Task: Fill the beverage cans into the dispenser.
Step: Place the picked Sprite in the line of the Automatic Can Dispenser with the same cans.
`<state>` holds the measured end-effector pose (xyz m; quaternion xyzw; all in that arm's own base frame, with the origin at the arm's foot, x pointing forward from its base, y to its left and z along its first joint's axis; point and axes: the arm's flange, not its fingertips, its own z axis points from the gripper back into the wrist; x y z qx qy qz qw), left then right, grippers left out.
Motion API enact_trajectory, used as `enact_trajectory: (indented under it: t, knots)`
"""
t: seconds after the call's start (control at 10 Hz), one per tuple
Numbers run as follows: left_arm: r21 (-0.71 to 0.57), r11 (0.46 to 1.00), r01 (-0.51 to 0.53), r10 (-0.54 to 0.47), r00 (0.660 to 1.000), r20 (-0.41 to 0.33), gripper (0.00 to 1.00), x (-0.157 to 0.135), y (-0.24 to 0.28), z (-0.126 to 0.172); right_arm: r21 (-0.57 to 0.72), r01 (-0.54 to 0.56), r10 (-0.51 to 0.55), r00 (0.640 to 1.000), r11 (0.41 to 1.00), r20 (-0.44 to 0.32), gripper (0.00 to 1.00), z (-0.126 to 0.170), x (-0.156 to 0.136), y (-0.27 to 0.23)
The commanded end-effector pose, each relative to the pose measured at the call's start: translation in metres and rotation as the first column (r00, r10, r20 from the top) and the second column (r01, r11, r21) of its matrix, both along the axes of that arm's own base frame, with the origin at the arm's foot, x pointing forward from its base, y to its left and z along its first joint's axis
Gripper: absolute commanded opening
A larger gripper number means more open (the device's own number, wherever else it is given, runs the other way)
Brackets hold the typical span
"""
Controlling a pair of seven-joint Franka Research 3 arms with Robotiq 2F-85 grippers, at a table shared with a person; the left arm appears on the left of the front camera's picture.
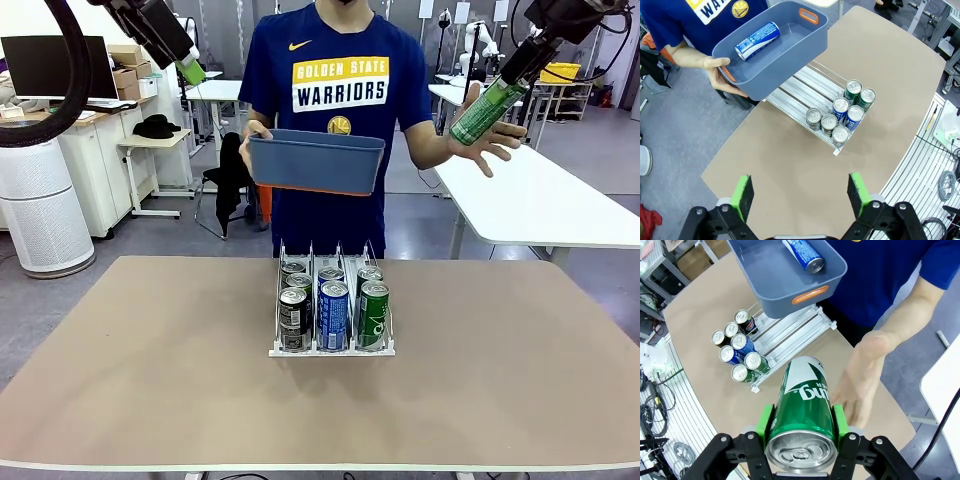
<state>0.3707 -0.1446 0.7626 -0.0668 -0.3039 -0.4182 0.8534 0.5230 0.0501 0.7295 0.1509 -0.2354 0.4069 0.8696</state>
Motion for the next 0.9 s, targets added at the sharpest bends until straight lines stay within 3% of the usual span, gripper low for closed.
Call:
enact_trajectory:
  t: [0.0,0.8]
  knots:
    - [-0.001,1.0,-0.003,0.003,1.0,-0.008,1.0,-0.001,0.001,0.0,0.006,0.014,-0.014,1.0,1.0,0.01,0.58,0.0,-0.026,0.008]
    - [-0.001,1.0,-0.003,0.003,1.0,-0.008,1.0,-0.001,0.001,0.0,-0.066,-0.037,0.037,0.999,0.997,-0.012,0.58,-0.027,-0.097,0.026]
